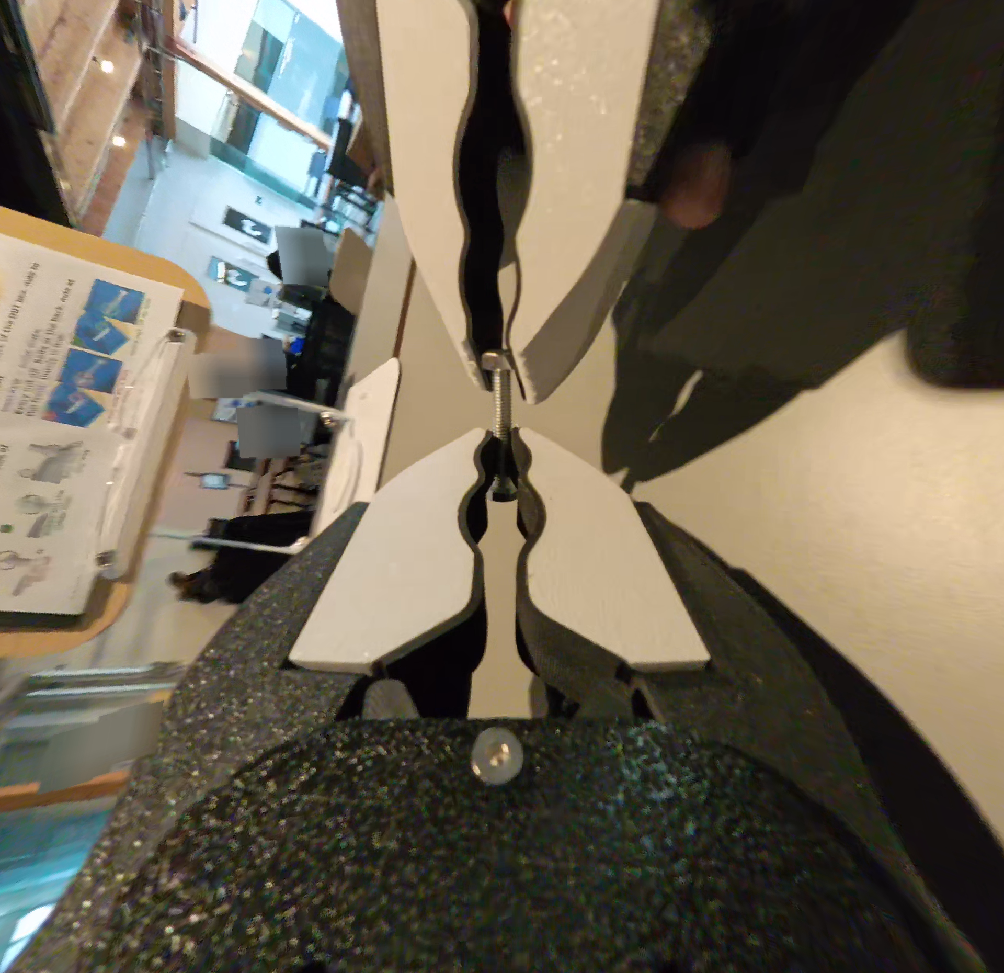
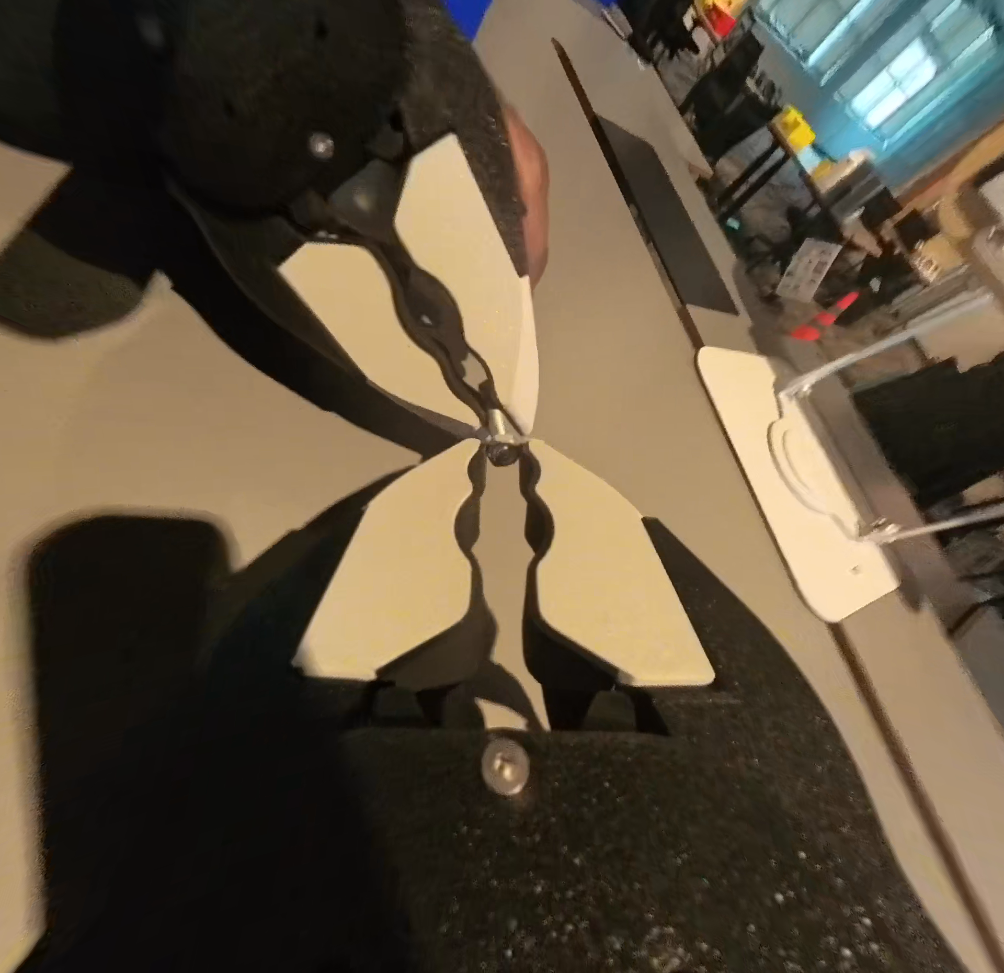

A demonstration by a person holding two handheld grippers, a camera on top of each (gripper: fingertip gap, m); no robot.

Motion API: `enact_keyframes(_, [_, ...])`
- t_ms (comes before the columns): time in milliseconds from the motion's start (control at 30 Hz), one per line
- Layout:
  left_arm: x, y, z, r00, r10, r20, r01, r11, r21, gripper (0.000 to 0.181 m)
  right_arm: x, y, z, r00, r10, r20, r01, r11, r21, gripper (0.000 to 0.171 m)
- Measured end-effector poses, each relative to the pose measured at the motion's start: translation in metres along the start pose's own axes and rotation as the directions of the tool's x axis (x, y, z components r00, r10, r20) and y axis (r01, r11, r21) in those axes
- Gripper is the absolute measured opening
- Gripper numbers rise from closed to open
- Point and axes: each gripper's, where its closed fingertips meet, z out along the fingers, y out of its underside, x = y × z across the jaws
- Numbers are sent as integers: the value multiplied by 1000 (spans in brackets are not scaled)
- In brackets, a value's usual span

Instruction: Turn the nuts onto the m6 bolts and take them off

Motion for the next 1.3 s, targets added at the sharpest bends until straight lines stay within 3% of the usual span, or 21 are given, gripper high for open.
enact_keyframes(67, [-6,4,1,995,82,61,-79,995,-59,6,2,1,3,972,233,28,-232,972,-20,11])
enact_keyframes(133, [-10,4,0,984,149,98,-140,986,-94,6,0,-3,4,844,522,126,-526,850,-2,11])
enact_keyframes(200, [-11,2,0,986,131,106,-123,989,-80,6,1,-7,2,696,673,248,-698,715,18,12])
enact_keyframes(233, [-11,0,1,990,96,100,-90,994,-64,6,4,-8,0,668,690,278,-723,690,27,18])
enact_keyframes(300, [-10,1,2,996,39,82,-35,998,-48,6,11,-8,-1,683,678,273,-715,696,59,49])
enact_keyframes(400, [-7,5,1,999,-22,45,23,999,-28,6,13,-5,-2,818,539,201,-563,822,87,55])
enact_keyframes(533, [-2,2,-1,995,-98,-19,99,995,24,6,9,-1,0,972,226,67,-230,972,54,47])
enact_keyframes(633, [3,2,-2,990,-127,-68,130,991,41,5,5,-3,-2,997,72,14,-72,996,52,39])
enact_keyframes(733, [7,1,-1,989,-120,-88,124,991,42,5,-3,-6,-1,999,40,36,-42,998,55,28])
enact_keyframes(800, [7,-2,-1,991,-101,-85,106,993,49,5,-3,-3,1,999,45,27,-45,999,27,12])
enact_keyframes(833, [6,0,-1,995,-79,-68,82,996,34,5,-3,-2,2,997,73,27,-74,997,14,12])
enact_keyframes(933, [0,4,1,1000,13,2,-13,1000,-22,6,-1,0,5,950,308,54,-308,951,-16,11])
enact_keyframes(1033, [-5,7,1,982,176,64,-169,980,-104,6,-4,0,7,749,641,169,-647,762,-21,12])
enact_keyframes(1133, [-10,5,1,989,118,87,-111,990,-87,6,3,-12,-1,644,704,299,-746,664,42,21])
enact_keyframes(1200, [-11,10,1,994,78,80,-71,993,-89,6,6,-12,-2,679,667,306,-714,697,65,34])
enact_keyframes(1300, [-10,9,-2,999,-13,51,15,999,-36,6,10,-7,-2,838,506,205,-532,841,98,48])
